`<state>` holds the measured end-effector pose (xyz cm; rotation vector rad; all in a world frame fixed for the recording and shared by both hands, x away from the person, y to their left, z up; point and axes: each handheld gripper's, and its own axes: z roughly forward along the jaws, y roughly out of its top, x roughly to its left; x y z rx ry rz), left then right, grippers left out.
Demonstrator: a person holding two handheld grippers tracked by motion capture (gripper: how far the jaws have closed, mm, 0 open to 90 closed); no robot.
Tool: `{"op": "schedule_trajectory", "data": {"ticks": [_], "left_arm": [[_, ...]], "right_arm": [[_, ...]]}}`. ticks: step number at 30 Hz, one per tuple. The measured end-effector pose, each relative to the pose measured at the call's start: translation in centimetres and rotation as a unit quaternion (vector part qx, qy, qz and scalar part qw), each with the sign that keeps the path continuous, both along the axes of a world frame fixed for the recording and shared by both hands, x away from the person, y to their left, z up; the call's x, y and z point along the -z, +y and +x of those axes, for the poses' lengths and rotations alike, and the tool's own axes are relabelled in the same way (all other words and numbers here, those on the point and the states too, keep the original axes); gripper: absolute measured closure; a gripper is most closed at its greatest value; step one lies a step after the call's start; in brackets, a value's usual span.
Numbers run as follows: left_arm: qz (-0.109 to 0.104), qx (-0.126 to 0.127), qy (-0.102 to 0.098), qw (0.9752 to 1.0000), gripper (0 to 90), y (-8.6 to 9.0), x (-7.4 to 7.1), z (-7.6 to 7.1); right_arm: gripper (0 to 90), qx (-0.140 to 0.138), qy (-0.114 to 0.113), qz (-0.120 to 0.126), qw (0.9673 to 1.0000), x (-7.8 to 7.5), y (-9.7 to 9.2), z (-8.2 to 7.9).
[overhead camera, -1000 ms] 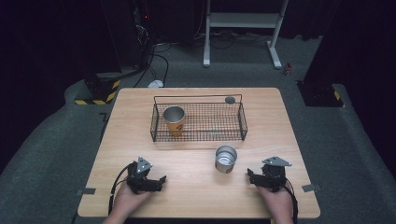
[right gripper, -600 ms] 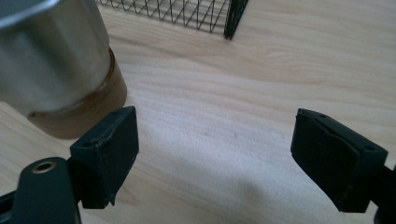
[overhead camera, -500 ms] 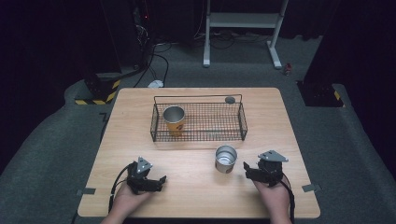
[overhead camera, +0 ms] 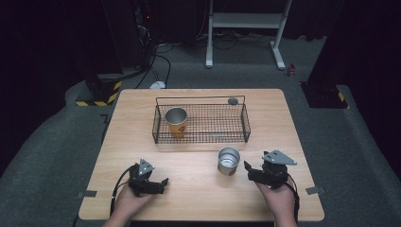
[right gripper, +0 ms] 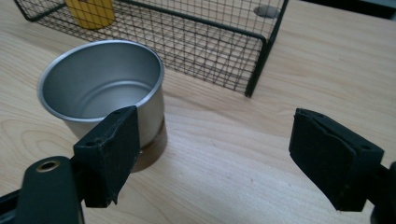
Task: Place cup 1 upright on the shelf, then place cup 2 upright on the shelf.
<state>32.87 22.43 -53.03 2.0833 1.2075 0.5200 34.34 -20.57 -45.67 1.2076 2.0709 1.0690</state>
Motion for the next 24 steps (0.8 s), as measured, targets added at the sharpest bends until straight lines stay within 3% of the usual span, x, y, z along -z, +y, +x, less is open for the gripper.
{"op": "schedule_trajectory", "data": {"ticks": [6, 11, 24], "left_arm": [[-0.002, 0.000, 0.001, 1.0000, 1.9, 0.0, 0.0, 0.0], [-0.002, -0.001, -0.001, 1.0000, 1.9, 0.0, 0.0, 0.0], [-0.003, 0.000, 0.000, 1.0000, 2.5, 0.0, 0.0, 0.0]], "right_arm": [[16.5, -0.014, -0.016, 0.005, 0.9998, -0.7, 0.7, -0.3], [16.2, -0.022, -0.018, 0.002, 0.9996, -1.0, 1.2, -0.7], [13.5, -0.046, -0.021, 0.025, 0.9984, -1.7, 2.9, -1.4]]}}
